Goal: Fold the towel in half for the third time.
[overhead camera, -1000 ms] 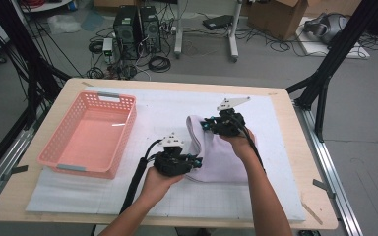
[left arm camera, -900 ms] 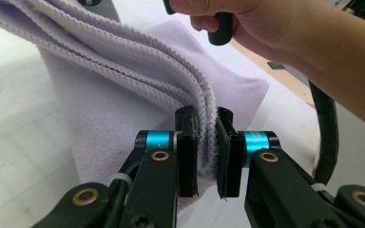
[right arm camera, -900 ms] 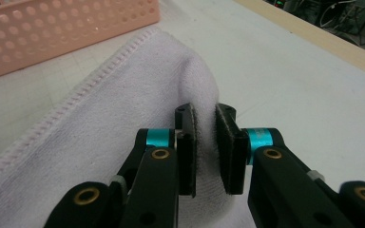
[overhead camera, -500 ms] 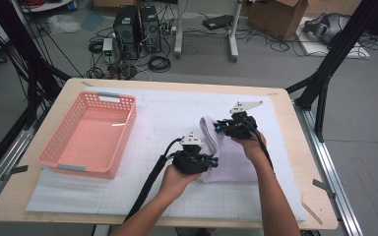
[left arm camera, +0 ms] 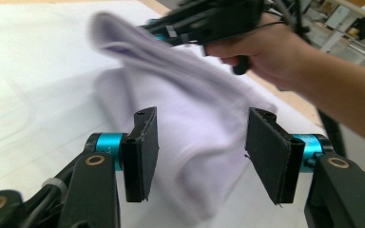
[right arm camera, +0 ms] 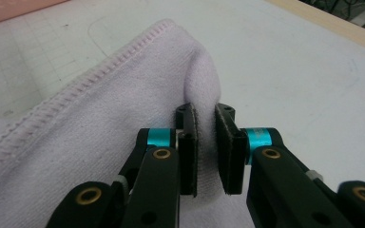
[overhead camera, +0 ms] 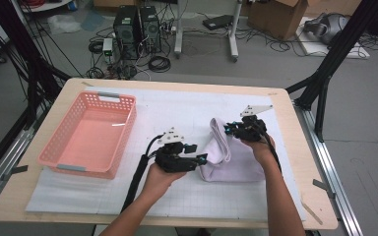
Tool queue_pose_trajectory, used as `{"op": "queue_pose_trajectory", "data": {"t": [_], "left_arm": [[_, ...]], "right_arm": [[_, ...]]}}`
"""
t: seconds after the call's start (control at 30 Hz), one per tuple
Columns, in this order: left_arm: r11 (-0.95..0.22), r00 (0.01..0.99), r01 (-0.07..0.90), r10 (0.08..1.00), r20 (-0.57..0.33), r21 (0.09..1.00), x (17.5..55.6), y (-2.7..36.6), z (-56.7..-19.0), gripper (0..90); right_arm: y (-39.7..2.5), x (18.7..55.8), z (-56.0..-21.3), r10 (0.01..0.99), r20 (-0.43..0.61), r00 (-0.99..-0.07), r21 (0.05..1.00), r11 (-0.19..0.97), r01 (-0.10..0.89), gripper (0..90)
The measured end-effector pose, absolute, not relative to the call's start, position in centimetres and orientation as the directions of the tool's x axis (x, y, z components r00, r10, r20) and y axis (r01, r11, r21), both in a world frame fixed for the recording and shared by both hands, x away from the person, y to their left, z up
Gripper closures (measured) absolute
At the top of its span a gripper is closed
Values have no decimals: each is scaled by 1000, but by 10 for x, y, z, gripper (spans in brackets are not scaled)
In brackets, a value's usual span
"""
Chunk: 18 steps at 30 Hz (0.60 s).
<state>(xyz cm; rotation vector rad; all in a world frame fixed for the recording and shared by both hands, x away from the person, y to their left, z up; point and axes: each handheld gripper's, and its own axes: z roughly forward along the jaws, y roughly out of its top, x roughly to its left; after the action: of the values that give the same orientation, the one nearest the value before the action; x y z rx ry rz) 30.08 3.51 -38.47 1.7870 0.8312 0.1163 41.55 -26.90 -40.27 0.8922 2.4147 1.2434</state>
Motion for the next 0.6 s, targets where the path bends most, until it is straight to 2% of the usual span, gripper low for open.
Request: {"op": "queue_pose_trajectory", "data": {"t": [0.3, 0.47, 0.6], "left_arm": [[-166, 719, 477, 639, -274, 863, 301, 75, -410, 423], [-165, 709, 479, 651, -269, 862, 300, 86, -416, 415], [-171, 717, 468, 647, -259, 867, 299, 89, -418, 415]], "right_arm": [[-287, 408, -405, 677, -24, -736, 788, 466, 403, 783], [-301, 400, -405, 743, -7, -669, 777, 425, 465, 629], [-320, 389, -401, 793, -3, -609, 771, 389, 504, 619]]}}
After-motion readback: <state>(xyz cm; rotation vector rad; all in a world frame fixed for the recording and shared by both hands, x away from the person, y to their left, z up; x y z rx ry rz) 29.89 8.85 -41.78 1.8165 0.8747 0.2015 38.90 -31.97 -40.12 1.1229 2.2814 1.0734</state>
